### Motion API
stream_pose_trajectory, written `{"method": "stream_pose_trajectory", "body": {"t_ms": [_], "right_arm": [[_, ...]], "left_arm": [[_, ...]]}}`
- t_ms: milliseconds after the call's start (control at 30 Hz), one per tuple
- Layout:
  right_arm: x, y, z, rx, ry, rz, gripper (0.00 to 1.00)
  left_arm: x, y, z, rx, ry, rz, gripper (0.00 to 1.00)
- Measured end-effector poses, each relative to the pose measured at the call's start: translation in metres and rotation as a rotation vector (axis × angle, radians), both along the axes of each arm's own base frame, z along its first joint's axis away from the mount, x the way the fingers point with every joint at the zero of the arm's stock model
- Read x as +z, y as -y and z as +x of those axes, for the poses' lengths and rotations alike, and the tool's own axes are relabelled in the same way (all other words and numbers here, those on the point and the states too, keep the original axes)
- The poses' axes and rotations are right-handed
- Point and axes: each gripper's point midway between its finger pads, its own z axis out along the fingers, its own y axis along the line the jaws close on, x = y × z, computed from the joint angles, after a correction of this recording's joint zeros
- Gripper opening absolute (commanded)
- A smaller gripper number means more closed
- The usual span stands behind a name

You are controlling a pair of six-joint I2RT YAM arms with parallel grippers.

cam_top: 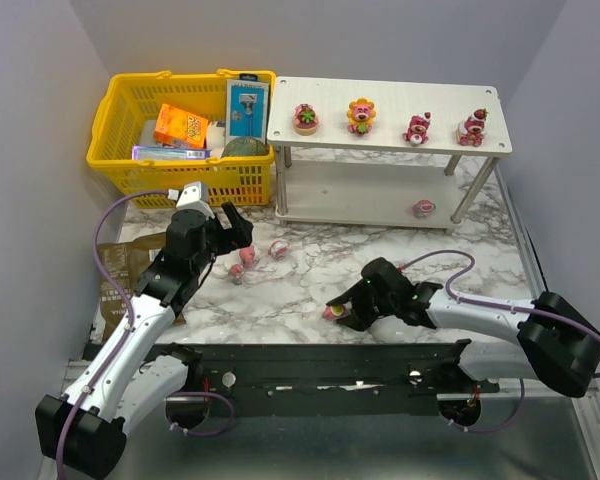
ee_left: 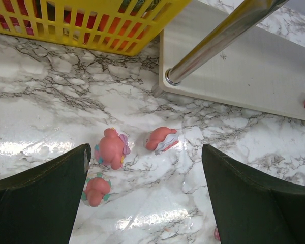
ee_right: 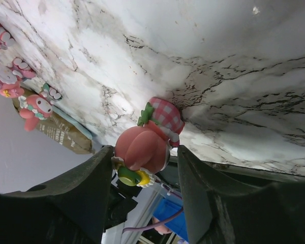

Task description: Place and organize the plastic toys onto the shelf

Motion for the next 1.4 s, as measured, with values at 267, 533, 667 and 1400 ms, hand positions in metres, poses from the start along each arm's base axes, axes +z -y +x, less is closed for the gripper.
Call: {"method": "stream_pose_trajectory", "body": {"t_ms": [267, 533, 667, 1400], "right_arm": [[0.001, -0.002, 0.001, -0.008, -0.003, 0.013, 0.37], [0.008, 0.004, 0.003, -0.037, 0.024, 0.020, 0.33], [0.026, 0.014, 0.018, -0.096, 0.074, 0.052, 0.32], [0.098, 0.171, 0.191, -0.468, 0.312, -0.103, 0.33]], "left_arm": [[0.000, 0.000, 0.000, 0.000, 0.000, 0.000, 0.99], [-0.001, 0.000, 0.000, 0.000, -0.004, 0.002, 0.99], [-0.003, 0.000, 0.001, 0.000, -0.009, 0.004, 0.99], [-0.005, 0.000, 0.001, 0.002, -0.016, 0.008, 0.99]]}}
